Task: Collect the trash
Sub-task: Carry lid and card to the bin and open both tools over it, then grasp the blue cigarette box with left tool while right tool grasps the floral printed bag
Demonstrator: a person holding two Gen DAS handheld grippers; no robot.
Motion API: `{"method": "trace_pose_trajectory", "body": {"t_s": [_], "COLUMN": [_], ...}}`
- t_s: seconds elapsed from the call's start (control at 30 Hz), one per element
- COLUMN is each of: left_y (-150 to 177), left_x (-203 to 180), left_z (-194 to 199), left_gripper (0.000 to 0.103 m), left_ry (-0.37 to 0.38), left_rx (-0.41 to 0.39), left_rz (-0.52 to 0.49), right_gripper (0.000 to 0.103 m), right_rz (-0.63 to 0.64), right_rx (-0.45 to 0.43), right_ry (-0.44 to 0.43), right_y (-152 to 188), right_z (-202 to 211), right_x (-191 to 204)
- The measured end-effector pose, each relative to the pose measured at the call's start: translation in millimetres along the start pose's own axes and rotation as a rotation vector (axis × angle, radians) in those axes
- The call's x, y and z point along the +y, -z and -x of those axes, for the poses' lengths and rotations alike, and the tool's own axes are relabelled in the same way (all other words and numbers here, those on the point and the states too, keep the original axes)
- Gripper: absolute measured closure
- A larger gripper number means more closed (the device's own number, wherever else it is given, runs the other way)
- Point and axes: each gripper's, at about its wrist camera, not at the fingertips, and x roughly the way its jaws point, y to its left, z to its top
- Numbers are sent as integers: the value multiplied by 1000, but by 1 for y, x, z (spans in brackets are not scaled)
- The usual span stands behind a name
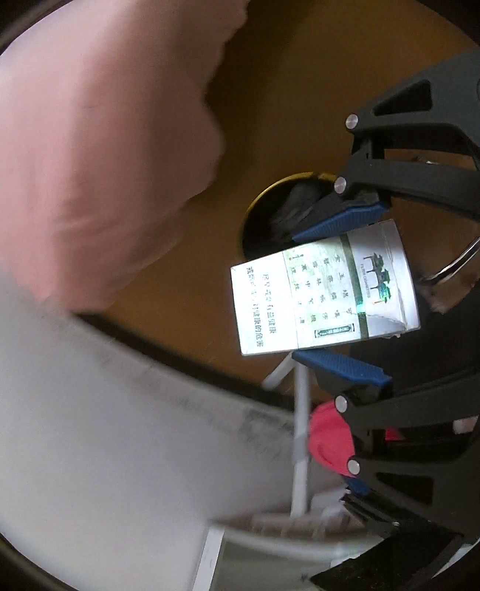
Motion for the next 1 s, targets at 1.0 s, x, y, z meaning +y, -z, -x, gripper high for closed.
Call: {"method": "trace_pose_trajectory", "body": {"t_s": [1.0], "left_y": [-21], "left_x": [-23], "left_z": [114], "left_gripper": [7], "left_ry": [-129], "left_rx": [-317], "left_rz": [-102], "right_gripper": [7], "right_rz": [24], "right_rx": [-266], "right_ry": [359], "right_y": [-13], "right_z": [46], "right_x": [-18]}}
